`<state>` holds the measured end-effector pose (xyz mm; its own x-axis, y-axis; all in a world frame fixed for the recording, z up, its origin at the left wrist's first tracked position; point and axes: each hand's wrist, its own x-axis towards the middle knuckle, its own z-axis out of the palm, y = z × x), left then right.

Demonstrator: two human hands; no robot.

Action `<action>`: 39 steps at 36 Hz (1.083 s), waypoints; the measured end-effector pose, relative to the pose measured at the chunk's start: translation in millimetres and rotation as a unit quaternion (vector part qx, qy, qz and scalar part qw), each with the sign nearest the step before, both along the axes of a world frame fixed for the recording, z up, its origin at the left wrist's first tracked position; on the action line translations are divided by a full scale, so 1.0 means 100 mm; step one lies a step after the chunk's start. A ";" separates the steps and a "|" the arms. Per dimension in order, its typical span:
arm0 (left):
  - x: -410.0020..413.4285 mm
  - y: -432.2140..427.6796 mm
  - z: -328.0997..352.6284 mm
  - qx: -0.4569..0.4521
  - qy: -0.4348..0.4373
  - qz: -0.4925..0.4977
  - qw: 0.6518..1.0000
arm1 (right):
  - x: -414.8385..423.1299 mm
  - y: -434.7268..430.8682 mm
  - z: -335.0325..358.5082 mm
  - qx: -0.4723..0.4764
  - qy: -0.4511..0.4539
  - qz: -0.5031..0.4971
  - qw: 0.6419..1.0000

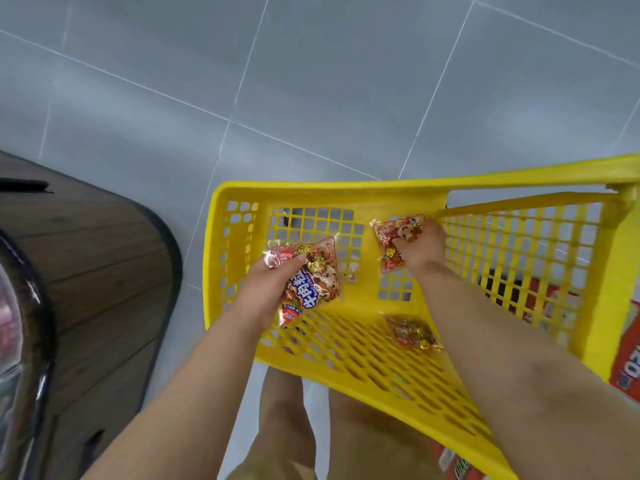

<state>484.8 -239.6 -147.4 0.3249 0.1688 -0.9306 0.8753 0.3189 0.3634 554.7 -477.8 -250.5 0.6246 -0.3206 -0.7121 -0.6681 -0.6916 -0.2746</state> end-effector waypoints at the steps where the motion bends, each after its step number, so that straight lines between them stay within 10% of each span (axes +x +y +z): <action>1: -0.02 0.02 -0.02 -0.011 0.008 0.004 1.000 | 0.01 -0.01 -0.07 -0.002 0.010 0.003 1.000; 7: -0.10 0.12 -0.10 -0.035 0.039 0.013 0.999 | -0.09 0.04 -0.27 -0.058 0.055 -0.015 0.997; 24: 0.01 0.04 0.03 -0.014 0.024 0.014 1.000 | -0.29 -0.11 0.84 0.261 0.026 -0.194 0.945; 39: -0.07 -0.26 0.07 -0.016 -0.011 -0.091 0.996 | -0.64 0.15 0.97 0.317 0.109 -0.109 0.936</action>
<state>477.8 -265.2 -140.8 0.3675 0.0765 -0.9269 0.9117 0.1673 0.3753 491.2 -462.5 -154.0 0.4114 0.1068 -0.9052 -0.8619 -0.2776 -0.4244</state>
